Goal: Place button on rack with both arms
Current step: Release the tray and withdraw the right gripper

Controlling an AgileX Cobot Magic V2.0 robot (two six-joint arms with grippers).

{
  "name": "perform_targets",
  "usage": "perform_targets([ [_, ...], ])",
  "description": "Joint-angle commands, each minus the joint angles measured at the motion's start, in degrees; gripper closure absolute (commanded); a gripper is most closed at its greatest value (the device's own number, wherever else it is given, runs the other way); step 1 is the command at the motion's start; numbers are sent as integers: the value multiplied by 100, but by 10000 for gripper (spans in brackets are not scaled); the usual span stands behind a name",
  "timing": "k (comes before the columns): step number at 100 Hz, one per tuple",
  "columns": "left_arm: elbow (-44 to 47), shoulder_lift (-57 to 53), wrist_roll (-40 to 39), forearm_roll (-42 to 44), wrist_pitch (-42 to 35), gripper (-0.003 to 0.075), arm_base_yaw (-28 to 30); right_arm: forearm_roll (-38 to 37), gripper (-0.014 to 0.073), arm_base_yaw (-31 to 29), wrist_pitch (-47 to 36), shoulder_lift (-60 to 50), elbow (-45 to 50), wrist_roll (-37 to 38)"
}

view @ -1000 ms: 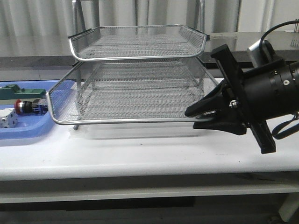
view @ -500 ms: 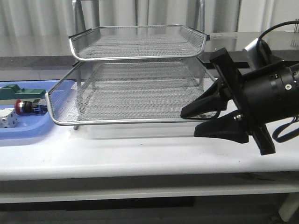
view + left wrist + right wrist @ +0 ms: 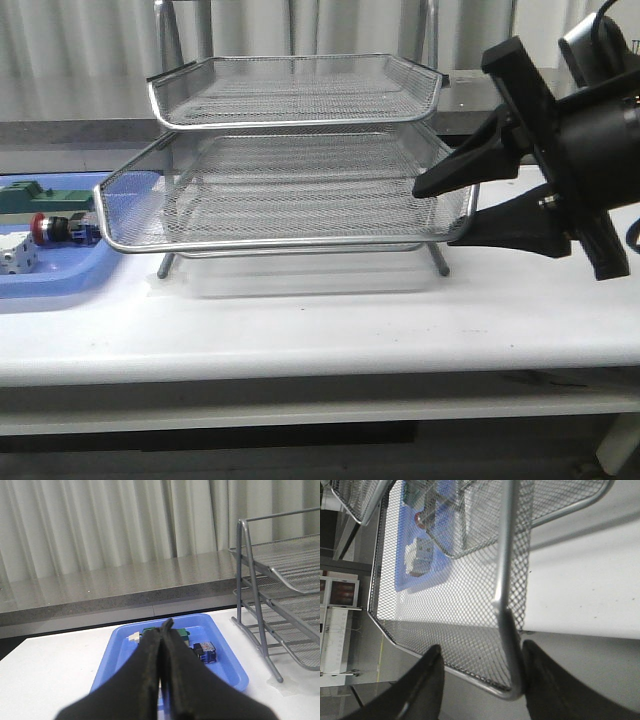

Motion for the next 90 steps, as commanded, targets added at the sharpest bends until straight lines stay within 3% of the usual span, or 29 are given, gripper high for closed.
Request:
perform_targets([
  [1,310,-175,-71,-48,-445,741,6,-199,221,-72,427,-452,-125,279],
  [27,310,-175,-71,-48,-445,741,6,-1428,221,-147,32,-1160,-125,706],
  [46,310,-175,-71,-48,-445,741,6,-2679,221,-147,-372,-1755,-131,1488],
  [90,310,-175,-71,-48,-445,741,6,-7266,221,-147,-526,-3125,-493,4770],
])
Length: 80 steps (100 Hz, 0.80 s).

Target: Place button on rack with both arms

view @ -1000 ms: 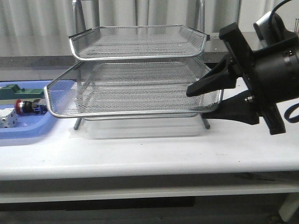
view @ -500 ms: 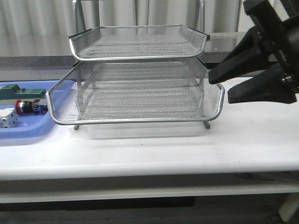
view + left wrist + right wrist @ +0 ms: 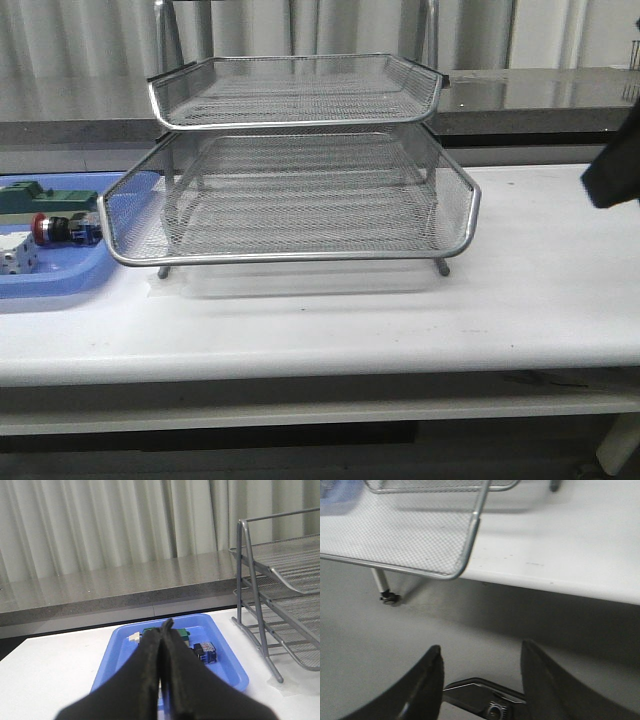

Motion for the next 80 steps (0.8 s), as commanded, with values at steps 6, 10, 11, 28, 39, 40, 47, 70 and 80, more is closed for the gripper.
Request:
perform_targets([
  [6,310,-175,-71,-48,-445,741,6,-1637,221,-34,146,-518,-483,1293],
  [10,310,-175,-71,-48,-445,741,6,-2078,221,-34,260,-648,-582,1552],
  [11,310,-175,-71,-48,-445,741,6,-2150,221,-34,311,-671,-597,1650],
  [28,310,-175,-71,-48,-445,741,6,-3301,221,-34,759,-1295,-821,2537],
  [39,310,-175,-71,-48,-445,741,6,-3495,221,-34,954,-1738,-827,2685],
  [40,310,-175,-71,-48,-445,741,6,-3502,221,-34,971,-1799,-827,2690],
  [47,310,-175,-71,-48,-445,741,6,-3581,221,-34,1171,-2098,-827,2727],
  [70,310,-175,-71,-48,-445,741,6,-4107,224,-34,1690,-2892,-827,3005],
  [80,310,-175,-71,-48,-445,741,6,-4222,255,-34,1610,-3136,-827,3006],
])
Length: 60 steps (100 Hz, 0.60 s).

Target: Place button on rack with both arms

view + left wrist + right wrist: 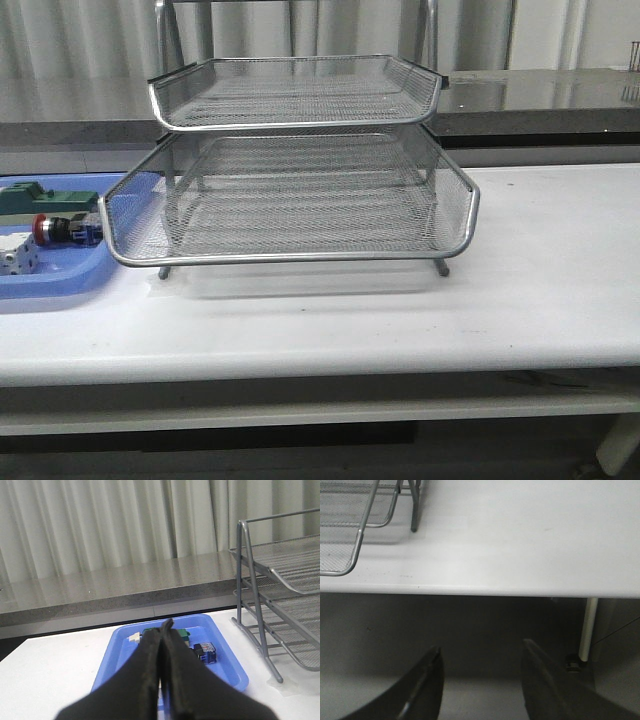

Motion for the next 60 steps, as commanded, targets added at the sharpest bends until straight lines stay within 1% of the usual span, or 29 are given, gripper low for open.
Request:
perform_targets([
  [1,310,-175,-71,-48,-445,741,6,-213,263,-34,-345,-196,-189,41],
  [19,310,-175,-71,-48,-445,741,6,-213,386,-34,-402,-355,-189,41],
  [50,310,-175,-71,-48,-445,741,6,-213,662,-34,-367,-355,-189,41],
  [60,310,-175,-71,-48,-445,741,6,-208,664,-34,-347,-355,-189,41],
])
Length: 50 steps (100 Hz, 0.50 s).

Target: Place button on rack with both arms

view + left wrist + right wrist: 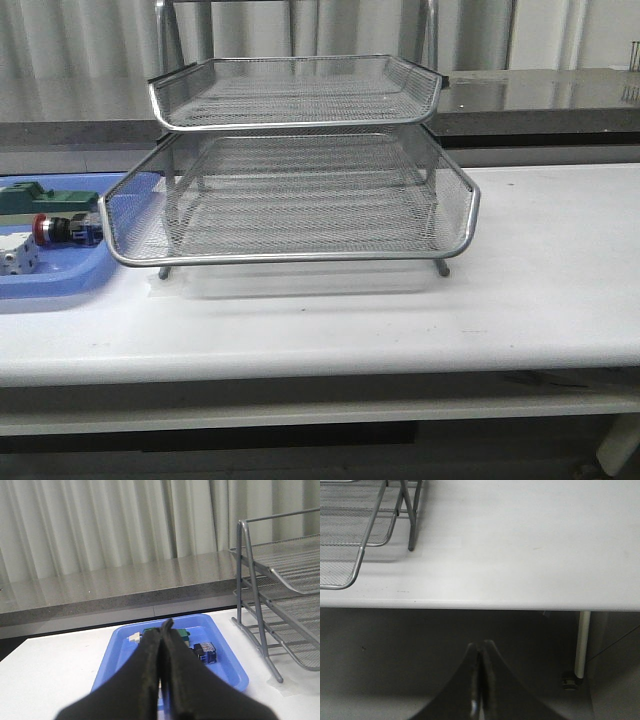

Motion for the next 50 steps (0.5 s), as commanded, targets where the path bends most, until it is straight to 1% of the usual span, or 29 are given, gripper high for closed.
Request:
perform_targets([
  [1,310,-175,-71,-48,-445,741,6,-117,664,-34,-346,35,-189,18],
  [50,310,-175,-71,-48,-445,741,6,-117,664,-34,-260,35,-189,18],
])
